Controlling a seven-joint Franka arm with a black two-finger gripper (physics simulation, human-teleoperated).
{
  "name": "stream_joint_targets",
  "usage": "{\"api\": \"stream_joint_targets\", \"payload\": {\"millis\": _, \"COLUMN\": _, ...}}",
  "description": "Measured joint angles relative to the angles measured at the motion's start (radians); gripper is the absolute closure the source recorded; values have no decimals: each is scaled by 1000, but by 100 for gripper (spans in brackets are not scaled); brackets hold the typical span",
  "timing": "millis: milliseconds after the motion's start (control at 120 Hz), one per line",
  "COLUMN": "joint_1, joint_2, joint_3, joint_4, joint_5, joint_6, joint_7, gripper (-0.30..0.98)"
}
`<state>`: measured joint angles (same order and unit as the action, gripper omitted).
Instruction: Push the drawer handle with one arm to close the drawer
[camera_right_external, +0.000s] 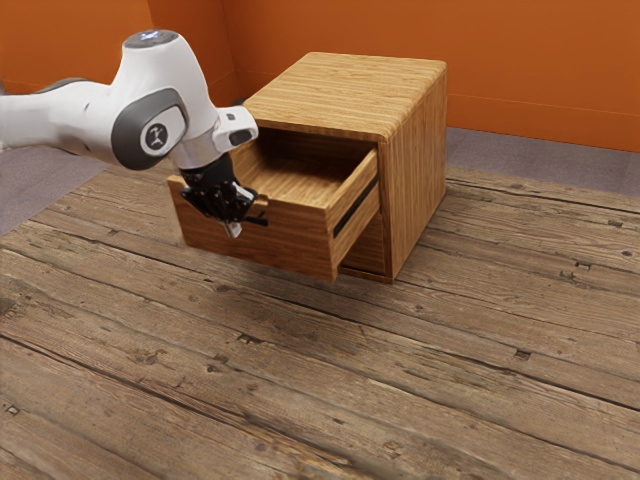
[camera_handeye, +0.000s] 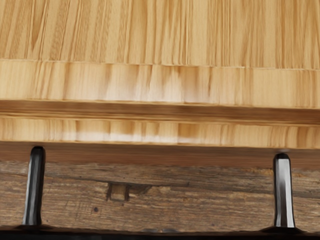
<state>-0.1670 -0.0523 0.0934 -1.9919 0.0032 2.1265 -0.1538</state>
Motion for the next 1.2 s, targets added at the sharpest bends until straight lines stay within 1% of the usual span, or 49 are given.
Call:
{"api": "stream_joint_targets", "payload": {"millis": 617, "joint_1": 4, "joint_2": 119, "joint_3": 2, "joint_4": 166, "joint_5": 1, "joint_6": 9, "joint_7": 16, "gripper": 79}}
{"api": "stream_joint_targets", "payload": {"millis": 850, "joint_1": 1, "joint_2": 201, "joint_3": 0, "joint_4": 257, "joint_5": 2, "joint_6": 7, "joint_7": 22, "gripper": 79}}
{"api": "stream_joint_targets", "payload": {"millis": 1200, "joint_1": 18, "joint_2": 291, "joint_3": 0, "joint_4": 370, "joint_5": 3, "joint_6": 0, "joint_7": 36, "gripper": 79}}
